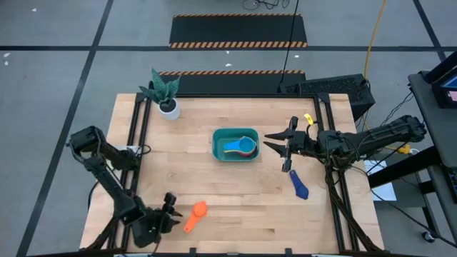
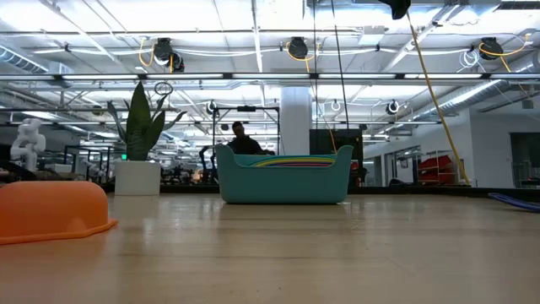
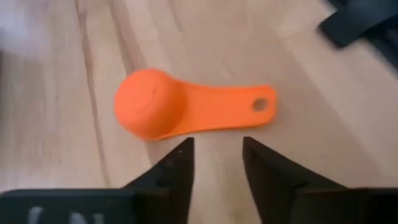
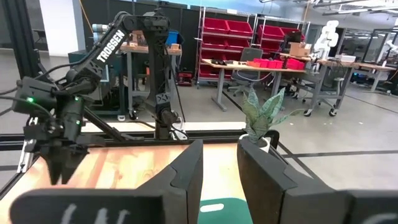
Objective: Nest measuring cups in basket
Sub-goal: Stack the orange measuring cup on top of the light blue measuring cup inside the light blue bin
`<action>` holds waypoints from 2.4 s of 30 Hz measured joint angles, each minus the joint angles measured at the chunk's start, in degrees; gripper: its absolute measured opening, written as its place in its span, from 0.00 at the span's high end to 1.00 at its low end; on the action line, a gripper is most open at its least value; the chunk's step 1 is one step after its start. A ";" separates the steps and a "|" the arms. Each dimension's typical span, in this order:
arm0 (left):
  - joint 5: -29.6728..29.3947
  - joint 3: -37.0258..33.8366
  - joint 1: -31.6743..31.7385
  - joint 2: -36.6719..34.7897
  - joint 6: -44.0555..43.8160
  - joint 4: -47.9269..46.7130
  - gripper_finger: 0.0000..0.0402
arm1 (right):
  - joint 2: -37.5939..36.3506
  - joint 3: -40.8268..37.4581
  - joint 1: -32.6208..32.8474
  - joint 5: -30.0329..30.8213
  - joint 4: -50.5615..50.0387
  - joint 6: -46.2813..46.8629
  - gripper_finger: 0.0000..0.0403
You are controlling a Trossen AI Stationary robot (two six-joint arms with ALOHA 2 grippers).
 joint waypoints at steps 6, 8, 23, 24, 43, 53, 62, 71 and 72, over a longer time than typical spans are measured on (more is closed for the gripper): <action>-0.88 -0.02 -1.43 0.74 3.62 10.99 0.47 | 0.00 0.02 0.00 0.00 0.00 -0.07 0.77; -0.86 -0.02 -1.42 2.36 6.48 15.52 0.44 | 0.00 0.00 0.00 0.00 0.00 -0.10 0.77; 0.06 -0.02 -0.27 11.69 9.52 20.70 0.59 | 0.00 0.02 0.00 0.00 0.44 -1.77 0.77; 0.87 -0.02 0.10 12.27 9.77 20.70 0.60 | 0.00 0.02 0.00 0.02 0.46 -1.79 0.77; -7.85 -0.16 6.74 11.52 17.19 16.73 0.96 | 0.00 0.01 0.00 0.02 0.44 -1.77 0.77; -18.83 -0.17 8.53 -7.43 31.11 14.99 0.98 | -0.02 0.02 0.00 0.02 0.48 -1.77 0.77; -12.65 -2.31 20.99 -28.24 37.71 29.29 0.99 | -0.02 0.02 0.00 0.02 2.96 -1.77 0.77; 18.38 -14.55 42.13 -37.18 34.16 60.49 0.99 | 2.58 0.04 0.00 0.09 6.96 -1.57 0.77; 20.28 -15.65 44.33 -37.16 32.22 63.12 0.99 | 3.62 0.04 0.00 0.08 8.42 -1.63 0.77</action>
